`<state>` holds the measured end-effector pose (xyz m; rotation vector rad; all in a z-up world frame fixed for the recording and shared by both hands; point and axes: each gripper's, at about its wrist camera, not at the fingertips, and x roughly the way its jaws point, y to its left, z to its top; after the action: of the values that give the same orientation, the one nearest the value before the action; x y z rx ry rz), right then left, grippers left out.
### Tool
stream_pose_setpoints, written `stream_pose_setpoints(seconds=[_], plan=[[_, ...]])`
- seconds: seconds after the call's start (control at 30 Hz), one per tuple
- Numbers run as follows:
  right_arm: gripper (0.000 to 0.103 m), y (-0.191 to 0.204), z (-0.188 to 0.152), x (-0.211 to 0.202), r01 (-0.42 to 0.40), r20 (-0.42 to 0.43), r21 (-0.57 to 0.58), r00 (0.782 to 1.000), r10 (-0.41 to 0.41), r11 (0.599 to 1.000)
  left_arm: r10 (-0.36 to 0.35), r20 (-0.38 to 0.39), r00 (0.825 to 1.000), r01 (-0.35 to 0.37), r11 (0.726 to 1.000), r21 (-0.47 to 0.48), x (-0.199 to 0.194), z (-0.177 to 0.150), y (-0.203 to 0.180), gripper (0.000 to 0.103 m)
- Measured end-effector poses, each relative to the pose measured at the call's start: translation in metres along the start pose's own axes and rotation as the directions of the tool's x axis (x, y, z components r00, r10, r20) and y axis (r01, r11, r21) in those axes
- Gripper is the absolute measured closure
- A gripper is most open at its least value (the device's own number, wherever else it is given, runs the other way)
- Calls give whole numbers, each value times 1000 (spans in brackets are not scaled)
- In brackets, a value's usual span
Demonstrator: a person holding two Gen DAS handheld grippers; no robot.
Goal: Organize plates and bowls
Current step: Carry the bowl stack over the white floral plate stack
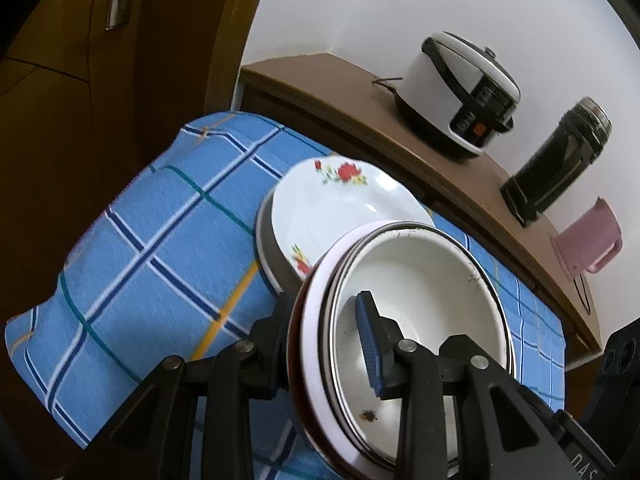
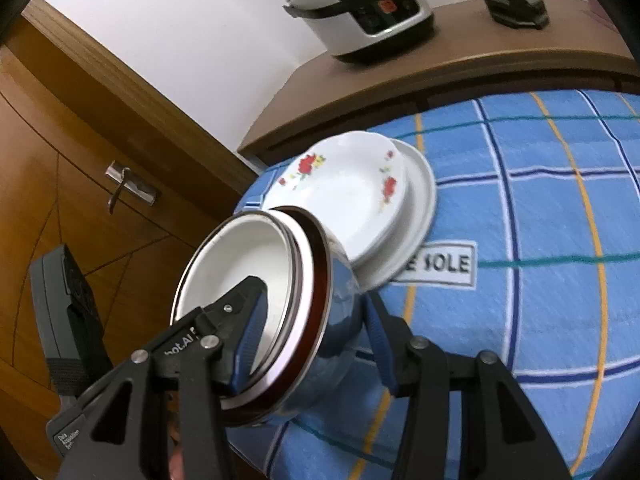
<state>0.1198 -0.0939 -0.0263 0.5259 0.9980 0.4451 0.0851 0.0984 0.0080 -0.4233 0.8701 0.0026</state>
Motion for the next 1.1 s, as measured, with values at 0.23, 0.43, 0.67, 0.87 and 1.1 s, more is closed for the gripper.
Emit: stream_pose_setpoints(seconds=[0.23, 0.43, 0.67, 0.87, 1.1], plan=[[53, 10, 21, 7, -19, 24, -8, 1000, 19, 1000, 14, 39, 999, -14, 1000, 2, 3, 24, -2, 68], [53, 9, 39, 12, -22, 47, 6, 999, 22, 1000, 4, 42, 999, -5, 1000, 14, 16, 39, -9, 68], [53, -4, 60, 15, -11, 71, 26, 997, 9, 1000, -11, 32, 999, 10, 999, 40, 33, 52, -24, 68], [53, -19, 71, 20, 2, 74, 47, 997, -5, 999, -19, 9, 1000, 18, 998, 55, 50, 56, -33, 68], [53, -35, 78, 26, 29, 66, 65, 997, -33, 997, -24, -19, 1000, 25, 998, 52, 66, 55, -37, 68]])
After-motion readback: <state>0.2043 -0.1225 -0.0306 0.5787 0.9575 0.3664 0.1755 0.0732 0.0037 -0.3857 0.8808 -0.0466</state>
